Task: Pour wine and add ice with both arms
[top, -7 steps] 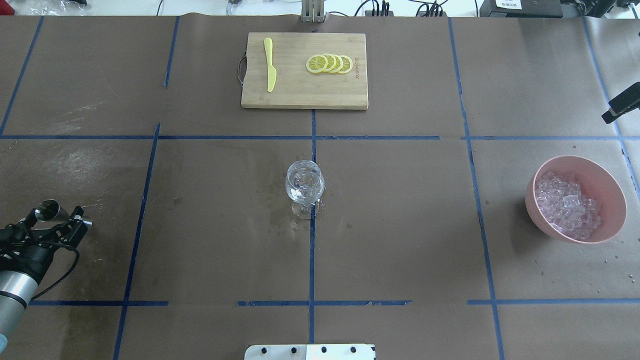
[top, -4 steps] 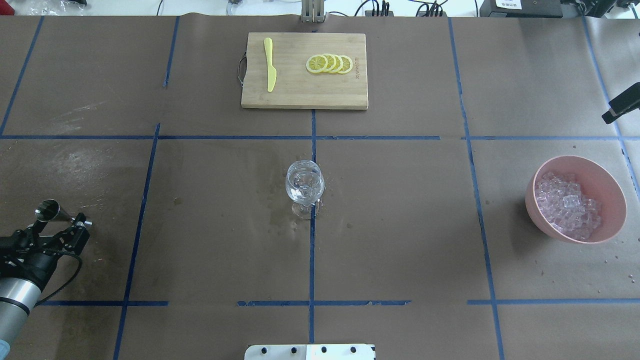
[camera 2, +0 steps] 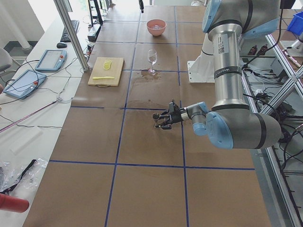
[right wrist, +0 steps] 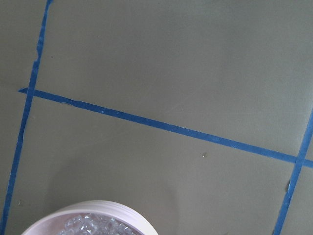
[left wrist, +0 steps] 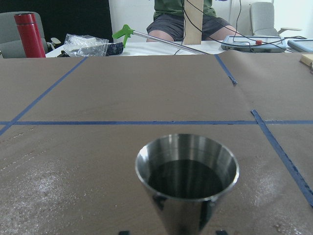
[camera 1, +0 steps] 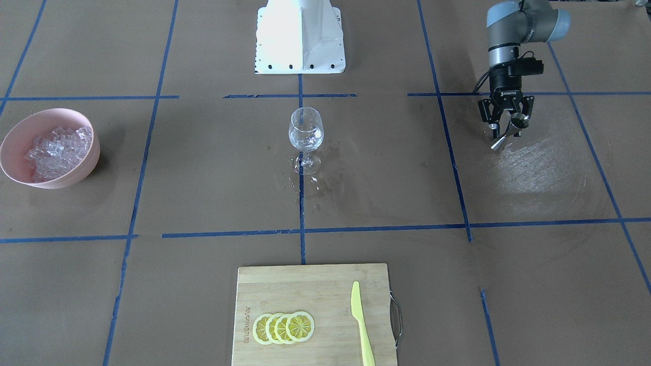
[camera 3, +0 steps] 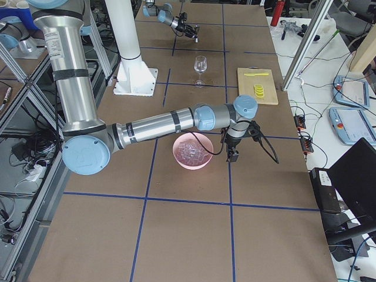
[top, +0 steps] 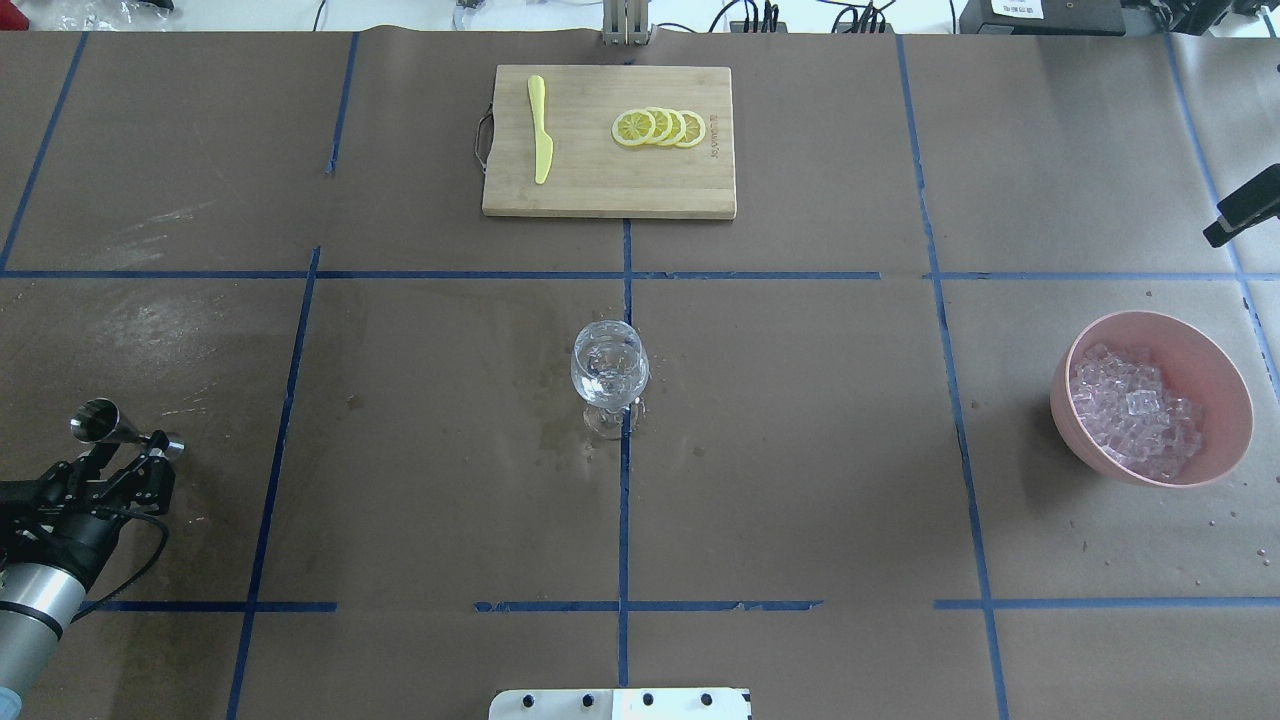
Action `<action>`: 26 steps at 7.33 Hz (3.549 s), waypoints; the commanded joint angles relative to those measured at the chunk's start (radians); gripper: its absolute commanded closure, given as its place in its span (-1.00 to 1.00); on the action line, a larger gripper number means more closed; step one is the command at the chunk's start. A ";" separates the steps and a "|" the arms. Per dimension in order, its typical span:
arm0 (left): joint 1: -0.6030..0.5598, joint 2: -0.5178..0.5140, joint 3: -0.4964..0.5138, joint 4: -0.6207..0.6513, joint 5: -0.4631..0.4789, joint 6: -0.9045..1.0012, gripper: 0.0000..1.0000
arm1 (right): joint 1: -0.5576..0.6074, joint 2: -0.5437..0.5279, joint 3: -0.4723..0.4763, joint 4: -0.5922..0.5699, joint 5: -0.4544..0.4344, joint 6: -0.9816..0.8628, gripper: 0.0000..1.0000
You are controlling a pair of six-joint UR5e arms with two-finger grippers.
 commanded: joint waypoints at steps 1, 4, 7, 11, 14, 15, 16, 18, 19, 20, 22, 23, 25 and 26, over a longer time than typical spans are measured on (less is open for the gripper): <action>0.001 0.001 -0.001 0.000 0.005 0.000 -0.18 | 0.000 0.000 -0.003 0.000 0.000 -0.001 -1.00; 0.001 0.001 0.002 0.000 0.007 0.002 -0.11 | 0.000 -0.002 0.000 0.000 0.000 -0.001 -1.00; 0.001 0.003 0.001 0.000 0.025 0.005 0.39 | 0.000 -0.002 0.002 0.000 -0.002 -0.001 -1.00; -0.002 0.004 -0.011 -0.003 0.053 0.008 1.00 | 0.000 -0.002 0.003 0.000 -0.002 -0.002 -1.00; -0.009 -0.003 -0.025 -0.008 0.094 0.009 1.00 | 0.000 0.001 0.003 0.000 -0.002 -0.002 -1.00; -0.010 -0.003 -0.062 -0.009 0.096 0.040 1.00 | 0.000 0.001 0.003 0.000 -0.002 -0.002 -1.00; -0.015 -0.014 -0.093 -0.011 0.101 0.087 1.00 | 0.000 0.003 0.002 0.000 -0.002 -0.002 -1.00; -0.019 -0.130 -0.096 -0.011 0.136 0.251 1.00 | 0.000 0.007 -0.003 0.000 -0.002 -0.002 -1.00; -0.019 -0.191 -0.096 -0.029 0.137 0.331 1.00 | 0.000 0.007 -0.006 0.000 -0.002 -0.002 -1.00; -0.022 -0.250 -0.097 -0.087 0.139 0.473 1.00 | 0.000 0.007 -0.007 0.000 -0.002 -0.002 -1.00; -0.047 -0.395 -0.097 -0.211 0.134 0.767 1.00 | 0.000 0.007 -0.009 0.000 -0.002 -0.002 -1.00; -0.048 -0.411 -0.094 -0.207 0.128 0.782 1.00 | 0.000 0.007 -0.009 0.000 -0.002 -0.002 -1.00; -0.065 -0.471 -0.094 -0.202 0.090 0.881 1.00 | 0.000 0.006 -0.009 0.000 -0.002 -0.002 -1.00; -0.068 -0.498 -0.094 -0.204 0.038 0.920 1.00 | 0.000 0.006 -0.010 0.000 -0.002 -0.002 -1.00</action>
